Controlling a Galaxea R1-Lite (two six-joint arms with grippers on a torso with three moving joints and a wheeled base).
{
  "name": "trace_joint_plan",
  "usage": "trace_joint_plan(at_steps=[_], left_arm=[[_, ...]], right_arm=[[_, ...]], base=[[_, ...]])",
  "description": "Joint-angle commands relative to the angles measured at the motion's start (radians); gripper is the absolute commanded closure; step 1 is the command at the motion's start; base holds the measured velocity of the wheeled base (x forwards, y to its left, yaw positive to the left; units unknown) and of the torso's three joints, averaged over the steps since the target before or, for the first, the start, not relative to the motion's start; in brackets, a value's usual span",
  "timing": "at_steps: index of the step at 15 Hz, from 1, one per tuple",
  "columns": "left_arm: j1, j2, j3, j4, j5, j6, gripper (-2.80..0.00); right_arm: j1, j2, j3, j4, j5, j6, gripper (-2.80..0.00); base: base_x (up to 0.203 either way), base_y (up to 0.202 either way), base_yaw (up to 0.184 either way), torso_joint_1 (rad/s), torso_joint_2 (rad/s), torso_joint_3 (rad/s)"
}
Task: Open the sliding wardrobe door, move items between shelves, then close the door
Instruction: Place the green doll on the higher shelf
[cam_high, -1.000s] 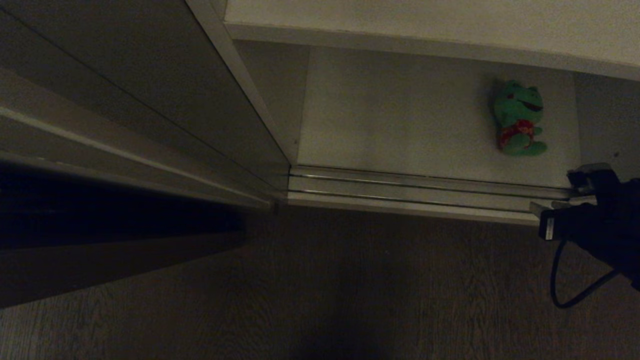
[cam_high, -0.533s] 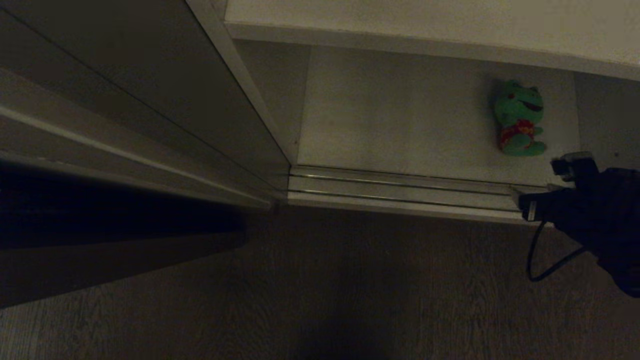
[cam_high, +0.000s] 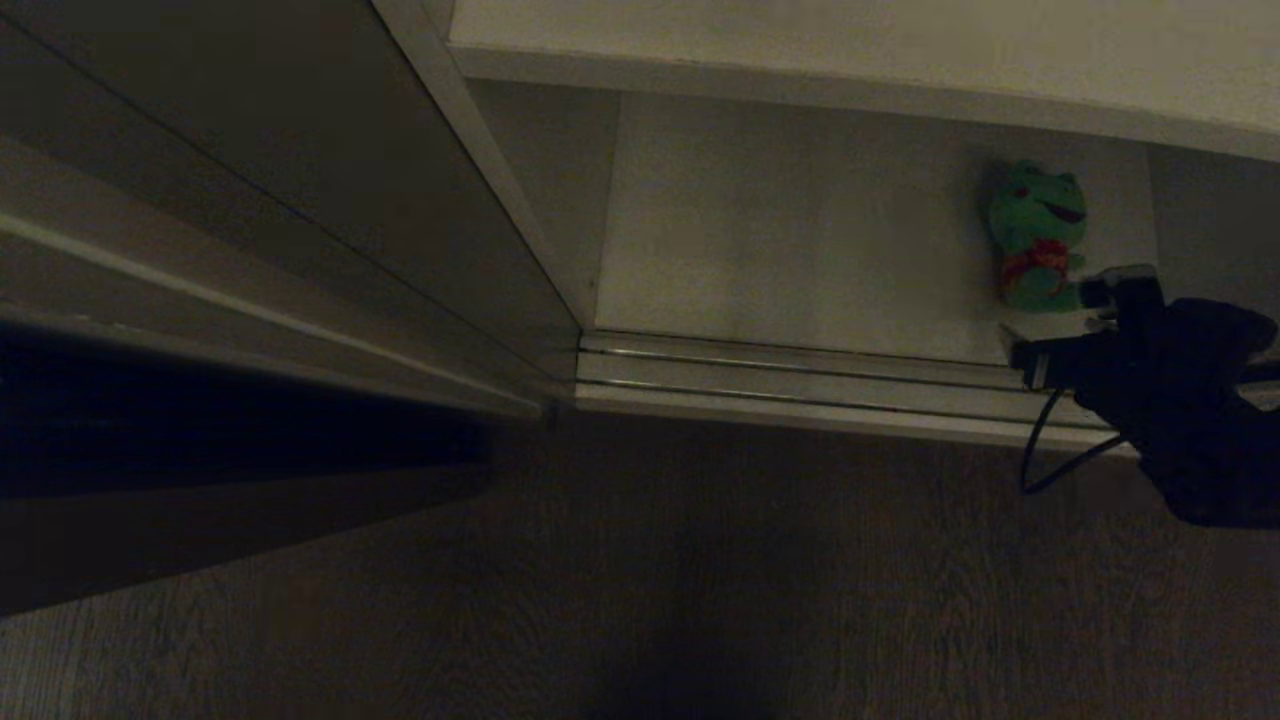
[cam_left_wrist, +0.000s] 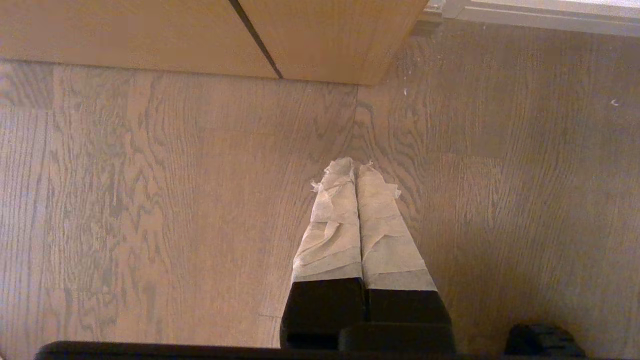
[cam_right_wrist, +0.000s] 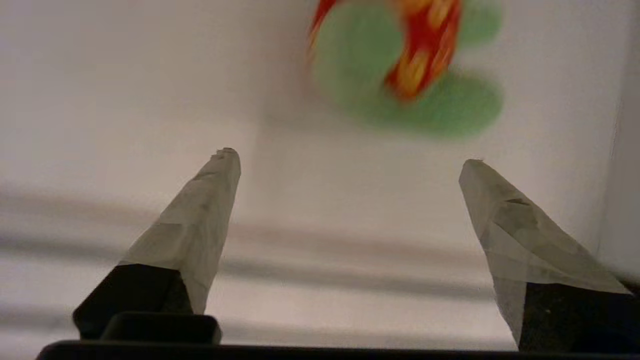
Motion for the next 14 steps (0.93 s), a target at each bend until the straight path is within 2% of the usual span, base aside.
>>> trace_joint_plan(at_steps=[1, 8, 14], left_arm=[[0.000, -0.001, 0.000, 0.000, 0.000, 0.000, 0.00], [0.000, -0.001, 0.000, 0.000, 0.000, 0.000, 0.00], [0.000, -0.001, 0.000, 0.000, 0.000, 0.000, 0.00]], right_arm=[[-0.017, 0.063, -0.085, -0.006, 0.000, -0.026, -2.80], [-0.024, 0.148, -0.275, -0.004, -0.001, -0.036, -2.80], [-0.010, 0.207, -0.343, -0.001, -0.001, -0.039, -2.80]], base=[[0.000, 0.000, 0.000, 0.000, 0.00, 0.000], [0.000, 0.000, 0.000, 0.000, 0.00, 0.000], [0.000, 0.000, 0.000, 0.000, 0.00, 0.000]])
